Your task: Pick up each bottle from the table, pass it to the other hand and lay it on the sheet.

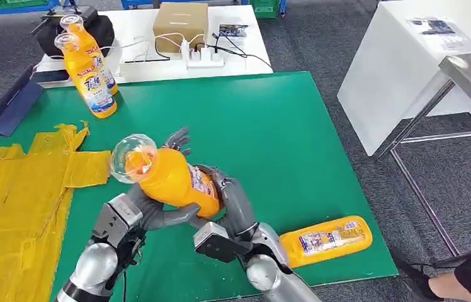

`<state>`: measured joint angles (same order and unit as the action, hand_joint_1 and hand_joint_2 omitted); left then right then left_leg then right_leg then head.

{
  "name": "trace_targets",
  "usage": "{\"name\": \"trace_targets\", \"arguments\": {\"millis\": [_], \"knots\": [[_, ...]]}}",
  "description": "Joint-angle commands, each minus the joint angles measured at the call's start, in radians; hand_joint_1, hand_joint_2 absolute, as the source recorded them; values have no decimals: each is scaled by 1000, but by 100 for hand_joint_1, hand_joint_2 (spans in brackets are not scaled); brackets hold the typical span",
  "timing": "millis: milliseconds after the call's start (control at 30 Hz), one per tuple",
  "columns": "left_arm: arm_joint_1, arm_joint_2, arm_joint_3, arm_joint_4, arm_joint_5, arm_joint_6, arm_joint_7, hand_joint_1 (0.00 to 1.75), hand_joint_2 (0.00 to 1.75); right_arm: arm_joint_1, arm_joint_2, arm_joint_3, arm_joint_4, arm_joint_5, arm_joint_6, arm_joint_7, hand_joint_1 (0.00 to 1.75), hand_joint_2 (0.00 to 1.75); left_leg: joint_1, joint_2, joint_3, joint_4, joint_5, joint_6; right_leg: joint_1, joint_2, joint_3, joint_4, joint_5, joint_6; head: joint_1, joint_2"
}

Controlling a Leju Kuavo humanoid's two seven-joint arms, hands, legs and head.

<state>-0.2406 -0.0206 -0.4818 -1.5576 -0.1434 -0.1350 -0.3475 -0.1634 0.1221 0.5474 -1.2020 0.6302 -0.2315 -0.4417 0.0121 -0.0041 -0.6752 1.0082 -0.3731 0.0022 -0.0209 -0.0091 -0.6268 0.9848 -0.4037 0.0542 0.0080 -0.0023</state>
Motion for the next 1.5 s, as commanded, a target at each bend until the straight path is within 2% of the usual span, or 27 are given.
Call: {"name": "trace_targets", "arguments": {"millis": [33, 67, 100, 133, 167, 233, 533, 700, 733, 767, 800, 933, 1033, 1100, 1133, 1200, 1267, 1333, 1367, 1400, 1433, 1467, 1500], "knots": [[-42, 2, -51, 29, 34, -12, -23, 0, 175, -57, 6, 86, 211, 3, 20, 4, 175, 175, 1, 0, 6, 0, -2, 0, 1, 0, 6, -1, -2, -2, 0, 0], [-39, 1, -50, 24, 39, -11, -26, 0, 175, -58, 6, 89, 222, 1, 22, 5, 175, 175, 1, 0, 9, 0, -3, 0, 1, 0, 9, 0, -3, -3, 0, 0], [-36, -1, -47, 21, 43, -8, -29, 56, 175, -58, 7, 89, 226, 1, 20, 5, 175, 175, 1, 0, 4, -1, -1, 0, 1, 0, 5, -1, -1, -2, 0, 0], [-35, -4, -46, 19, 50, -6, -33, 175, 175, -59, 6, 92, 235, 3, 14, 3, 175, 175, 1, 0, 4, -1, -1, 0, 1, 0, 5, -1, -1, -2, 0, 0], [-35, -4, -46, 19, 50, -6, -33, 175, 175, -59, 6, 92, 235, 3, 14, 3, 175, 175, 1, 0, 8, 0, -3, 0, 1, 0, 9, -1, -3, -3, 0, 0], [-37, -3, -49, 23, 52, -7, -34, 175, 175, -56, 7, 91, 236, -2, 12, 1, 175, 175, 1, -1, 3, 0, -1, 0, 1, -1, 4, -1, -1, -1, 0, 0], [-40, -11, -57, 54, 40, 3, -40, 175, 175, -34, 5, 89, 181, -12, 0, 1, 175, 175, 1, -2, 7, 0, -3, 0, 1, -2, 8, -1, -3, -3, 0, 0], [-41, -13, -61, 70, 26, 10, -38, 175, 175, -18, 1, 80, 130, -21, -17, -4, 175, 175, 0, -2, 2, -1, 0, 0, 0, -2, 3, -1, -1, -1, 0, 0], [-42, -12, -57, 72, -5, 42, -39, 175, 175, -5, 6, 62, 104, -31, -48, -11, 63, 175, 1, -2, 7, 0, -3, 0, 1, -2, 8, -1, -4, -3, 0, 0], [-43, -10, -52, 70, -55, 93, -46, 175, 175, 3, 4, 55, 81, -35, -57, -12, 0, 175, 0, -2, 4, 0, -1, 0, 1, -2, 5, 0, -2, -2, 0, 0], [-46, -6, -39, 63, -96, 137, -48, 175, 175, 10, -4, 46, 51, -37, -64, -6, 0, 175, 1, -2, 3, 0, -1, 0, 1, -2, 4, 0, -2, -2, 0, 0], [-48, -3, -30, 57, -96, 136, -47, 175, 175, 14, -10, 42, 37, -37, -59, 0, 0, 175, 0, -2, 5, 0, -2, 0, 1, -2, 5, 0, -2, -2, 0, 0], [-48, -3, -30, 57, -96, 136, -47, 175, 175, 14, -10, 42, 37, -37, -59, 0, 0, 175, 1, -2, 12, 2, -5, 0, 1, -1, 13, 1, -6, -4, 0, 0], [-47, -3, -28, 55, -137, 173, -40, 175, 175, 16, -7, 37, 41, -38, -66, 6, 0, 175, 0, -1, 4, 0, -1, 0, 1, -1, 4, 0, -2, -2, 0, 0], [-56, 9, -22, 57, -233, 254, -19, 175, 175, 25, -10, 20, 23, -40, -80, 15, 0, 175, 0, -1, 7, 0, -3, 0, 1, -1, 7, 0, -3, -3, 0, 0], [-111, 82, -39, 86, -459, 315, 52, 175, 175, 44, -36, 0, -34, -17, -83, 32, 0, 175, 0, -1, 5, 0, -2, 0, 1, -1, 6, 0, -2, -2, 0, 0], [-191, 152, -6, 195, -684, 321, 172, 175, 175, 76, -71, -31, -125, 18, -57, 70, 0, 175, 0, -3, 6, 0, -2, 0, 1, -3, 7, 1, -3, -3, 0, 0], [-261, 194, 18, 327, -792, 298, 216, 175, 175, 96, -93, -56, -176, 56, -30, 109, 0, 175, 0, -4, 4, -1, 0, 0, 0, -4, 5, 0, -2, -2, 0, 0], [-365, 238, -3, 546, -1113, 302, 386, 175, 175, 105, -115, -63, -200, 120, 3, 142, 0, 175, 0, -3, 7, -1, -1, 0, 1, -3, 8, 0, -2, -3, 0, 0], [-386, 236, 3, 607, -1136, 310, 377, 175, 175, 107, -118, -66, -205, 127, 6, 145, 0, 175, 0, -2, 5, -1, 0, 0, 0, -2, 5, 0, -1, -2, 0, 0], [-444, 252, -35, 760, -1235, 255, 413, 175, 175, 103, -136, -53, -200, 160, 29, 165, 0, 175, 0, -2, 4, -1, 1, 0, 1, -2, 4, 0, 0, -2, 0, 0], [-461, 252, -35, 815, -1243, 249, 404, 175, 175, 103, -142, -52, -199, 168, 33, 172, 0, 175, 0, -2, 6, -1, 0, 0, 1, -2, 5, 0, 0, -3, 0, 0], [-491, 256, -33, 952, -1236, 207, 372, 175, 175, 91, -173, -26, -178, 212, 55, 192, 0, 175, 0, -3, 9, -1, 0, 0, 1, -3, 8, 0, -1, -4, 0, 0]]}}
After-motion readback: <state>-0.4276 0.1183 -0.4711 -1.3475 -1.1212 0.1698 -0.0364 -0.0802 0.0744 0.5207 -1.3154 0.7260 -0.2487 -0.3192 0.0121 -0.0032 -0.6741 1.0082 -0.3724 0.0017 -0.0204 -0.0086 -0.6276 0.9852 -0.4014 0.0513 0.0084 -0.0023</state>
